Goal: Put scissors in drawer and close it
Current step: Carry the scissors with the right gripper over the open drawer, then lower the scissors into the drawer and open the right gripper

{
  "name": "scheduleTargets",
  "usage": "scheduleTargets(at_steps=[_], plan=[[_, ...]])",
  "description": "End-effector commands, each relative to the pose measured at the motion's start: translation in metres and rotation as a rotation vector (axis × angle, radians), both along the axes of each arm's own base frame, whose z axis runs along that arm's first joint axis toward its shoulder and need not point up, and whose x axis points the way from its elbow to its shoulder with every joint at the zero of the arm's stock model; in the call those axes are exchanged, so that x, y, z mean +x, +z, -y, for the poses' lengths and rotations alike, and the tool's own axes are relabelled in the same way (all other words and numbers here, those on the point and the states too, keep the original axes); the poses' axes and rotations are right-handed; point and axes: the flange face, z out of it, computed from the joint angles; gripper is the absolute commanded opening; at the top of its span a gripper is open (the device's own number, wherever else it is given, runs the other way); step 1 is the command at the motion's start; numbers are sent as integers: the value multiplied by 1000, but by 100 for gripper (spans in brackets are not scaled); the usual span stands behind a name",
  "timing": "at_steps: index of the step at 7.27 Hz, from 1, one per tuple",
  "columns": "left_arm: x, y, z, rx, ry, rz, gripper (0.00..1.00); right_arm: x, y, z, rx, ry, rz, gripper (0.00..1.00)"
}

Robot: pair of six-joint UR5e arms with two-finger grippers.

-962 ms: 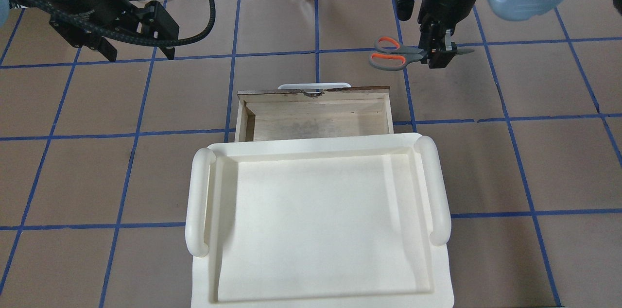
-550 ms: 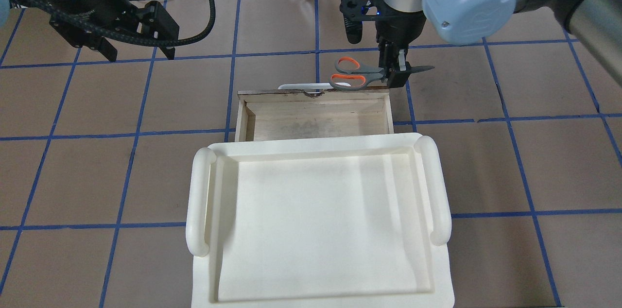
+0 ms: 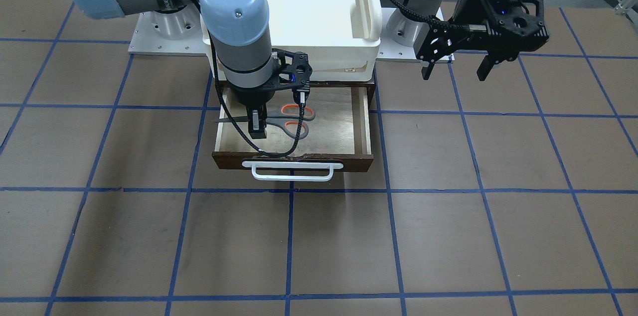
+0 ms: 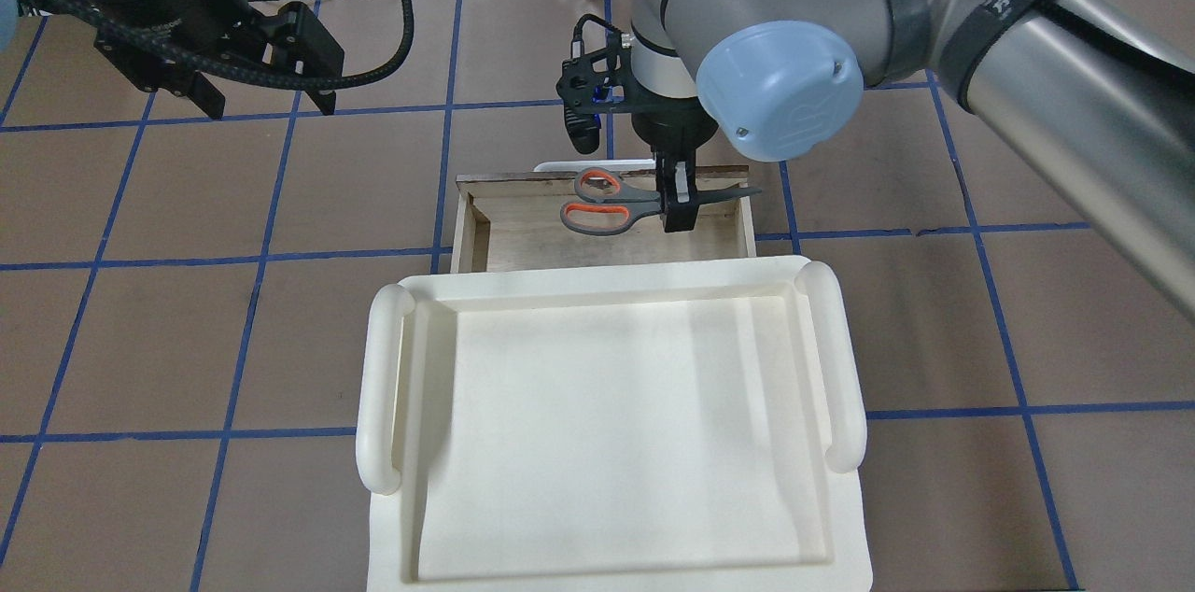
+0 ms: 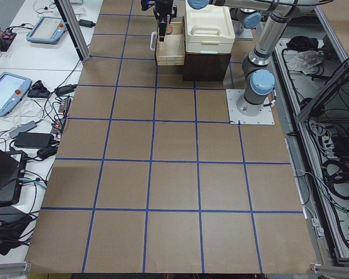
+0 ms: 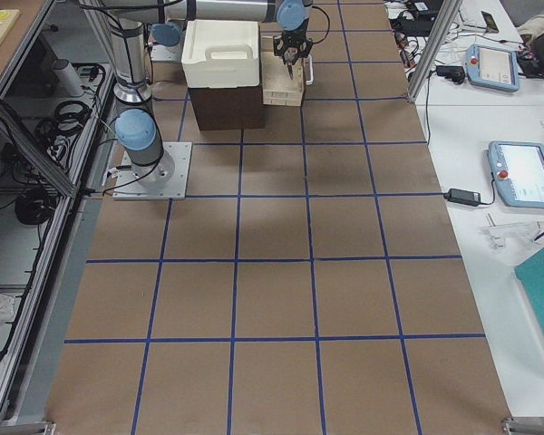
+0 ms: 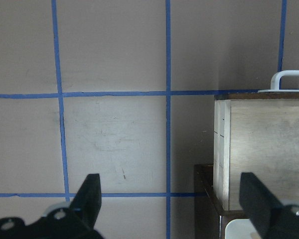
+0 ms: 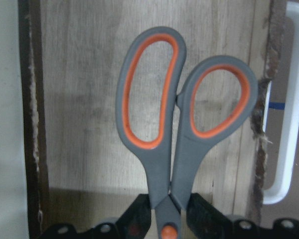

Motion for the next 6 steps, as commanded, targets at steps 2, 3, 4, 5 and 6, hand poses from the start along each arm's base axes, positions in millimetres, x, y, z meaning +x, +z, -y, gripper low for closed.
scheduleTargets(at_steps=[2, 3, 4, 5, 6], plan=[[-1, 0, -1, -1, -2, 0, 100, 23, -20, -16, 42, -29, 10, 0], [0, 0, 0, -1, 0, 0, 100, 31, -26, -19, 50, -34, 7, 0], [0, 0, 0, -1, 0, 0, 100, 34, -30, -18, 49, -66, 2, 0], [-1, 0, -1, -1, -2, 0, 100, 34, -29, -17, 42, -70, 3, 38], [-1, 0, 0, 1, -2, 0, 100, 35, -28, -16, 28, -77, 13, 99]])
